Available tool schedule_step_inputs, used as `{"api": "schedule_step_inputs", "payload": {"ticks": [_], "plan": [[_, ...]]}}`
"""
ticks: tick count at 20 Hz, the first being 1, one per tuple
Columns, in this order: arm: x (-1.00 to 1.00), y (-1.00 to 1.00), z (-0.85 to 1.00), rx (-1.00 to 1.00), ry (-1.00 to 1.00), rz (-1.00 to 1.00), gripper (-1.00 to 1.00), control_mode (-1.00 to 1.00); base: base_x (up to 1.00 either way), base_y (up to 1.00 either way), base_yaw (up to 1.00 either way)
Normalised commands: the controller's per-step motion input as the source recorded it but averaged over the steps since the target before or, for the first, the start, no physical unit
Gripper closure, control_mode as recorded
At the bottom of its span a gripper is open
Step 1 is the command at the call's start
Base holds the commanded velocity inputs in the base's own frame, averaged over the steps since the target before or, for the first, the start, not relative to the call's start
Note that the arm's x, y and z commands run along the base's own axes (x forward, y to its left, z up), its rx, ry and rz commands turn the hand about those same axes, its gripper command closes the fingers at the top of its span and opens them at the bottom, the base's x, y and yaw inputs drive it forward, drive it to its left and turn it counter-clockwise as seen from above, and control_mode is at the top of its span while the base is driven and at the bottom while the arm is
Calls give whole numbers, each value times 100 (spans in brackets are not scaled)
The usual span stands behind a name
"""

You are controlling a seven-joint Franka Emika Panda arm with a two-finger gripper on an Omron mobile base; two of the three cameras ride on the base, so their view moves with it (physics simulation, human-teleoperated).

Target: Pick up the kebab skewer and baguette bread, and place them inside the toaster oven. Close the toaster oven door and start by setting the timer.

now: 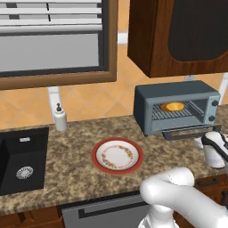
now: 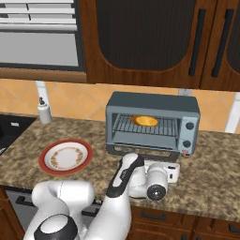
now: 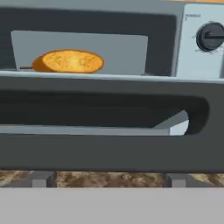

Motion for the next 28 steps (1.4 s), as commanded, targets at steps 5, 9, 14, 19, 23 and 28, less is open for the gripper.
{"api": "schedule_step_inputs", "payload": {"ticks": [5, 9, 14, 19, 23, 28], "plan": [[34, 9, 56, 0, -13, 0, -100, -100, 0, 0, 0], [41, 21, 41, 0, -8, 0, -100, -100, 0, 0, 0], [46, 26, 19, 0, -3, 0, -100, -100, 0, 0, 0], [52, 26, 14, 0, -1, 0, -100, -100, 0, 0, 0], [52, 25, 9, 0, -1, 1, -100, -100, 0, 0, 0], [42, 23, 0, 0, -1, 1, -100, -100, 0, 0, 0]]}}
